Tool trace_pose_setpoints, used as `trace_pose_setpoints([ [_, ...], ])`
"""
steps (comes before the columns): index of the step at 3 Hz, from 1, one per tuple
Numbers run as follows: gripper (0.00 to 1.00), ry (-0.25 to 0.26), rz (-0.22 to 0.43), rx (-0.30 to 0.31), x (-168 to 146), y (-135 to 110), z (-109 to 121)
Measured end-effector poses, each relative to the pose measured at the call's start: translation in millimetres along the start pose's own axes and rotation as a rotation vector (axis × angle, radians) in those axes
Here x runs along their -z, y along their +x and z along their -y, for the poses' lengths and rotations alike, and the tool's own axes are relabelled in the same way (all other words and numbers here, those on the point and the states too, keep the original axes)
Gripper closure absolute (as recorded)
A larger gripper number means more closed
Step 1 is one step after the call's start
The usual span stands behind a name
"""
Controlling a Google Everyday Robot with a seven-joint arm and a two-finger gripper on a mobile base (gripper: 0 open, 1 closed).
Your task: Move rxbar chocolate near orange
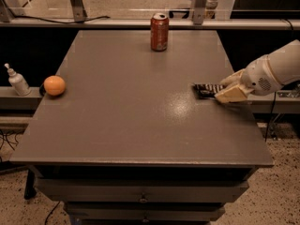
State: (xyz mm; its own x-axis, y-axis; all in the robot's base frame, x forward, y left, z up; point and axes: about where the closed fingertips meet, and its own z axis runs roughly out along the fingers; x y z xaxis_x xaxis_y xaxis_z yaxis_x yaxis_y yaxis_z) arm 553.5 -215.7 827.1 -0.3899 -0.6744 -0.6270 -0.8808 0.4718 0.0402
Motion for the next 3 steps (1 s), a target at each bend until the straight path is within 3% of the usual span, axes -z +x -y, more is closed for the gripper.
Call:
trace_pose_setpoints([
  [1,1.0,0.0,0.0,0.0,0.1,-0.1,0.0],
  [2,1.0,0.106,0.091,0.009,50.0,-39.9,0.6],
  [3,1.0,0.237,0.224,0.011,117.0,-88.2,-8.0],
])
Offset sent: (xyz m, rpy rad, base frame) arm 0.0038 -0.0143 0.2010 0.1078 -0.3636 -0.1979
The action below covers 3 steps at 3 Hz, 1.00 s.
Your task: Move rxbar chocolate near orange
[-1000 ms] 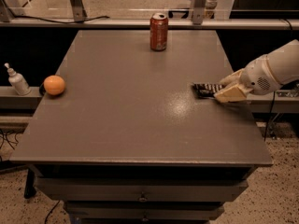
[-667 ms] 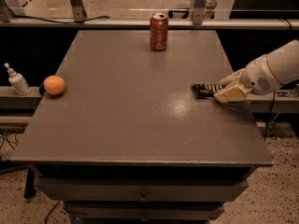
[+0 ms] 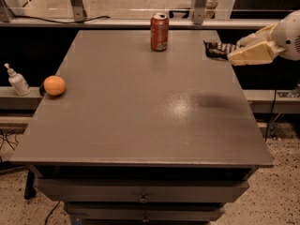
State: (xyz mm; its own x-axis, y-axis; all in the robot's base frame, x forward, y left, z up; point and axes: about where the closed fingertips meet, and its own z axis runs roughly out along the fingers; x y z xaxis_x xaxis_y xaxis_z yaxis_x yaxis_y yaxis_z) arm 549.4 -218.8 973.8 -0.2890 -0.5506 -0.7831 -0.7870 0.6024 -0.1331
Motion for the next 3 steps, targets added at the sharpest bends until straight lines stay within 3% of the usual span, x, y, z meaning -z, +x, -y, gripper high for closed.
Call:
trace_pose_setpoints([
  [1,1.0,0.0,0.0,0.0,0.0,-0.1,-0.1],
  [3,1.0,-0.05,0.093,0.04,-48.4,-57.1,-23.6],
])
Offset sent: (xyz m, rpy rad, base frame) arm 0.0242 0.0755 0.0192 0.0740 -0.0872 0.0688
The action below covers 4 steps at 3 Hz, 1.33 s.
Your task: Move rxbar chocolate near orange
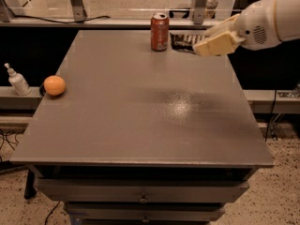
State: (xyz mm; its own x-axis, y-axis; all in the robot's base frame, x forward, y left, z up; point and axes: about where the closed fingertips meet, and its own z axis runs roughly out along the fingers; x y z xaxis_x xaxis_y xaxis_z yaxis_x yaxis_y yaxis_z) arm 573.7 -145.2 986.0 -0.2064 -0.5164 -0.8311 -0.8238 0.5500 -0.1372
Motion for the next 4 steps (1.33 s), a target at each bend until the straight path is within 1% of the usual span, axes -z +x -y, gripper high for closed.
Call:
trace_pose_setpoints([
  [1,1.0,-0.037,0.033,0.025,-34.5,-26.2,-13.7],
  [2,1.0,-0.082,0.06,0.042,-61.5,-46.1,-41.7],
  [3,1.0,-0.153,0.097,0.032,-85.7,-64.6,-87.3],
  [4,1.0,-0.153,0.097,0.032,-85.7,-64.6,-87.3],
])
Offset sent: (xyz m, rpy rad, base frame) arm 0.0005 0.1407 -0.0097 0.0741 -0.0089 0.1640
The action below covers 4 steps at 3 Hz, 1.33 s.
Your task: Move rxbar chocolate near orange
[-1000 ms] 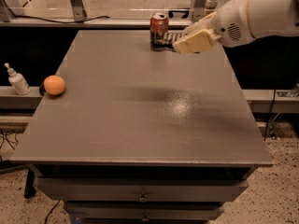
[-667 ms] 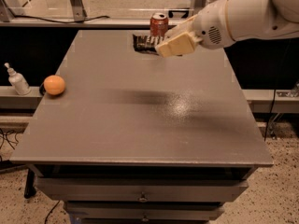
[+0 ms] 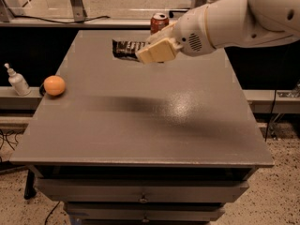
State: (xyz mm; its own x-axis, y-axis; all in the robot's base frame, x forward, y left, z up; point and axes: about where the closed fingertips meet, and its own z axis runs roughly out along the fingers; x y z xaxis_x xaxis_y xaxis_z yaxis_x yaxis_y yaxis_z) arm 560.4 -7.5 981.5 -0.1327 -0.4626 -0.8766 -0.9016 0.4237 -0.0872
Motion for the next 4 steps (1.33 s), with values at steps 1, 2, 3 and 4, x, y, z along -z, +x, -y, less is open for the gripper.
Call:
trace_pose_setpoints([
  [1,1.0,-0.009,-0.017,0.025,-20.4,1.2,-10.1],
  [2,1.0,-0.009,-0.056,0.061,-58.1,10.2,-17.2],
  [3,1.0,-0.006,-0.081,0.081,-90.0,19.5,-18.6],
  [4,1.0,-0.003,-0.104,0.086,-113.9,32.0,-18.4],
])
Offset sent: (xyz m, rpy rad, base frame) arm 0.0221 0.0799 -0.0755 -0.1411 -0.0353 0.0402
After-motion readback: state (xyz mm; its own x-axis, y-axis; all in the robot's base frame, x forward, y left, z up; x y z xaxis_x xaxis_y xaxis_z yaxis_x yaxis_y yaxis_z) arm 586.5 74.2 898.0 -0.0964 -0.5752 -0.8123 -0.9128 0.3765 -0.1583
